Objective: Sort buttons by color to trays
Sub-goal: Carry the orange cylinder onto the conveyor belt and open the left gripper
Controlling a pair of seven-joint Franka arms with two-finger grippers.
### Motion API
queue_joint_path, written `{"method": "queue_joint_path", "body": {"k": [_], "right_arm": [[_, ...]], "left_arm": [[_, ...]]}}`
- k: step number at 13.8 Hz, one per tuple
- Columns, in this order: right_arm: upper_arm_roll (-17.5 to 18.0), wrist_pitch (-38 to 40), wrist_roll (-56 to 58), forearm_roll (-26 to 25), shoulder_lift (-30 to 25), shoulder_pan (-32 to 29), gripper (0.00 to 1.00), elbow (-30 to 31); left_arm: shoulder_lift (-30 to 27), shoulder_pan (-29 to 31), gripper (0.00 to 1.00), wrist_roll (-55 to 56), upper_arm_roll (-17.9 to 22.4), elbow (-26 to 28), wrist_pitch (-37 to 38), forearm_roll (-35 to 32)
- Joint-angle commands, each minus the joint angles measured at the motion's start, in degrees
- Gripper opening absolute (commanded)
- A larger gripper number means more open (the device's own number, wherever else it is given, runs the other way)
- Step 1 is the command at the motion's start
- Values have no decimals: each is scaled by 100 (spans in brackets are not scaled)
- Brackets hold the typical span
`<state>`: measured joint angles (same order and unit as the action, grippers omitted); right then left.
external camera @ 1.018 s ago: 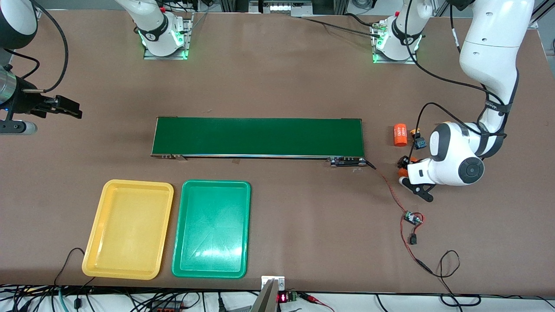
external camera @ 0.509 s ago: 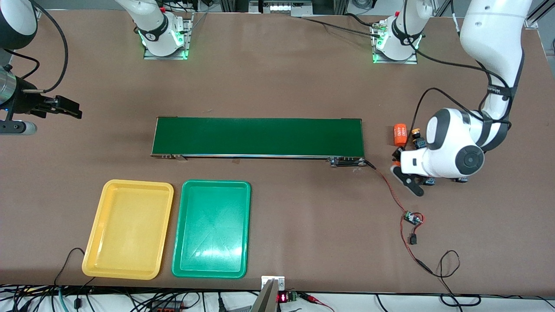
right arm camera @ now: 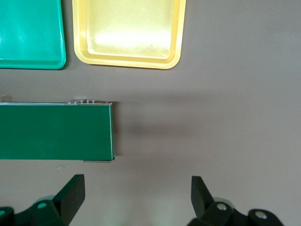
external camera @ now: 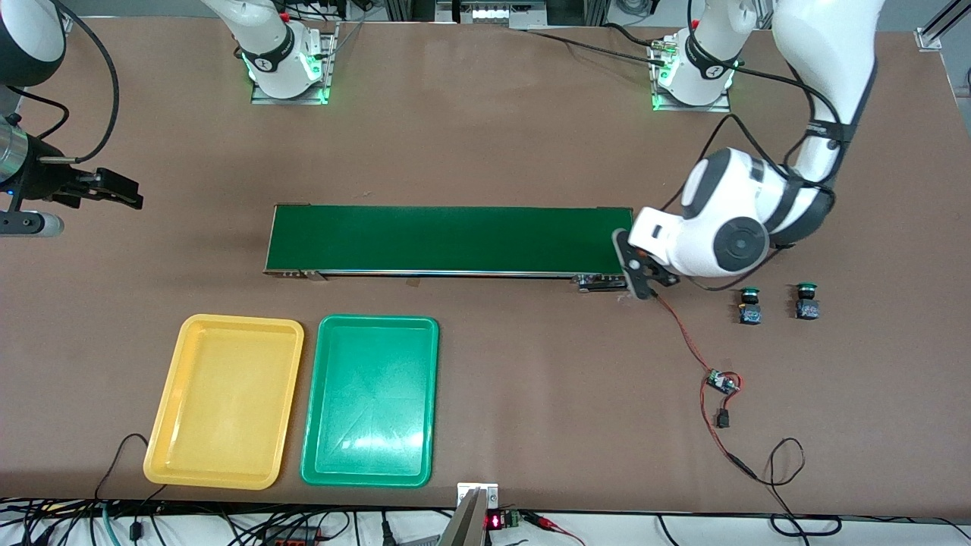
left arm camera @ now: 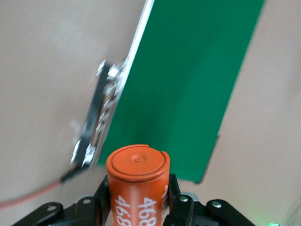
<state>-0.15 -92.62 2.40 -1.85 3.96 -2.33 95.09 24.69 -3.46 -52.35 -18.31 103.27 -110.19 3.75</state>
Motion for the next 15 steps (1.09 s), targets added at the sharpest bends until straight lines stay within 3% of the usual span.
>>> {"method": "queue_joint_path", "body": {"k": [1, 5, 10, 11, 12, 13, 14, 15], "right_arm": [[15, -11, 93, 53, 44, -22, 100, -104], [24, -11, 94, 44, 35, -4, 100, -104], [24, -11, 94, 62, 44, -13, 100, -104], [24, -11, 94, 62, 44, -13, 100, -104], [24, -11, 94, 62, 44, -13, 100, -104], [24, -11, 94, 71, 44, -13, 100, -104], [24, -11, 94, 71, 44, -13, 100, -104], [24, -2, 94, 71, 44, -13, 100, -104]], "left_arm": [[-17, -22, 0, -513, -224, 184, -169, 20], [45, -233, 1, -531, -348, 492, -757, -557], [98, -330, 9, -732, -383, 563, -820, -1209], [106, -330, 20, -742, -392, 563, -829, -1227], [115, -330, 41, -742, -383, 563, -890, -1228], [115, -330, 84, -750, -383, 571, -1021, -1228], [89, -330, 100, -759, -383, 571, -1031, -1228], [45, -330, 100, -759, -383, 545, -1022, -1228]]}}
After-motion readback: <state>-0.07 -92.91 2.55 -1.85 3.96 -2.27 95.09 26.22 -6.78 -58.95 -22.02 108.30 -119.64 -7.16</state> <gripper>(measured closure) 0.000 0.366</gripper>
